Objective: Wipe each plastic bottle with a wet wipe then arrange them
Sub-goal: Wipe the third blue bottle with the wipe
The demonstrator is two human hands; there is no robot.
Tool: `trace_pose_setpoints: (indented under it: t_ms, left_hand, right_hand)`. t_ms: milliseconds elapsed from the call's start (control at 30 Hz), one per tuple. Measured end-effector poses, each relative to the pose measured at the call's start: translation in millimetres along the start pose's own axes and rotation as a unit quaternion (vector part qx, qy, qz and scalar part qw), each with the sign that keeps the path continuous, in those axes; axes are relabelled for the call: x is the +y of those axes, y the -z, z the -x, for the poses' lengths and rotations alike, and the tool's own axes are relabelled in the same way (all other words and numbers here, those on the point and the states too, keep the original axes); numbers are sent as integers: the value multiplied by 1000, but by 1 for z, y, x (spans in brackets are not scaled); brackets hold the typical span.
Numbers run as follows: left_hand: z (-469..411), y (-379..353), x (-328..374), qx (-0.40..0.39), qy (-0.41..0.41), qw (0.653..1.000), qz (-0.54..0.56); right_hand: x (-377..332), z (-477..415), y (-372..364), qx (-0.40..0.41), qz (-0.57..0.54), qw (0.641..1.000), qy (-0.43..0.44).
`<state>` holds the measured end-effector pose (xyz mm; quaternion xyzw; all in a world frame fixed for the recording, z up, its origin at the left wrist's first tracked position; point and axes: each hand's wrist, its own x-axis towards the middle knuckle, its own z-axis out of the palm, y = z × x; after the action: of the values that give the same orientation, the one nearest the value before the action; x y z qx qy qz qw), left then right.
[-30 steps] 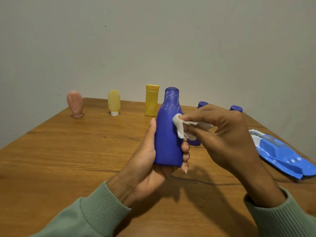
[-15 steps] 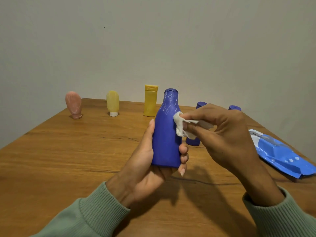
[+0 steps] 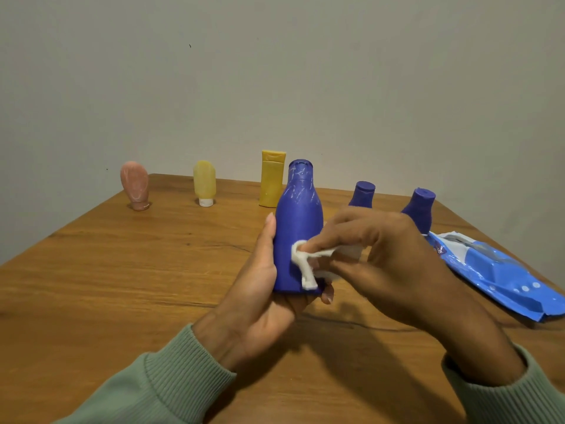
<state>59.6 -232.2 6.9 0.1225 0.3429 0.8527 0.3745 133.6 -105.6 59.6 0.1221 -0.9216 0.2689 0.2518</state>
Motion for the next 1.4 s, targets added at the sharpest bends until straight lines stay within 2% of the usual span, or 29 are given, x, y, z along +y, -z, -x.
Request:
trace_pose_setpoints:
  t_ms: [100, 267, 333, 400, 567, 700, 800, 1000, 1067, 1167, 1233, 1400]
  left_hand:
    - [-2, 2, -1, 9, -11, 1000, 10]
    - [-1, 3, -5, -7, -26, 999, -25]
    - [-1, 4, -5, -3, -27, 999, -25]
    - [-2, 3, -3, 10, -26, 999, -16]
    - [1, 4, 1, 10, 27, 999, 13]
    - [1, 5, 0, -4, 7, 1000, 10]
    - [-1, 4, -2, -16, -10, 1000, 10]
    - [0, 1, -5, -61, 9, 998, -19]
    - [1, 0, -4, -73, 11, 997, -12]
    - [2, 0, -3, -74, 6, 997, -16]
    - [3, 0, -2, -75, 2, 997, -27]
    - [4, 0, -3, -73, 7, 995, -68]
  right_hand:
    - [-5, 2, -1, -53, 36, 997, 32]
    - [5, 0, -8, 101, 46, 994, 14]
    - [4, 0, -10, 106, 48, 993, 13]
    - [0, 0, -9, 63, 42, 997, 25]
    - [-11, 2, -1, -125, 68, 988, 52]
    - [-5, 2, 10, -151, 53, 986, 40]
    - [3, 2, 12, -91, 31, 995, 40]
    - [16, -2, 8, 138, 36, 990, 10]
    - [16, -3, 6, 151, 20, 988, 2]
    - [13, -3, 7, 64, -22, 998, 1]
    - [11, -3, 9, 46, -32, 998, 5]
    - [16, -4, 4, 180, -14, 984, 4]
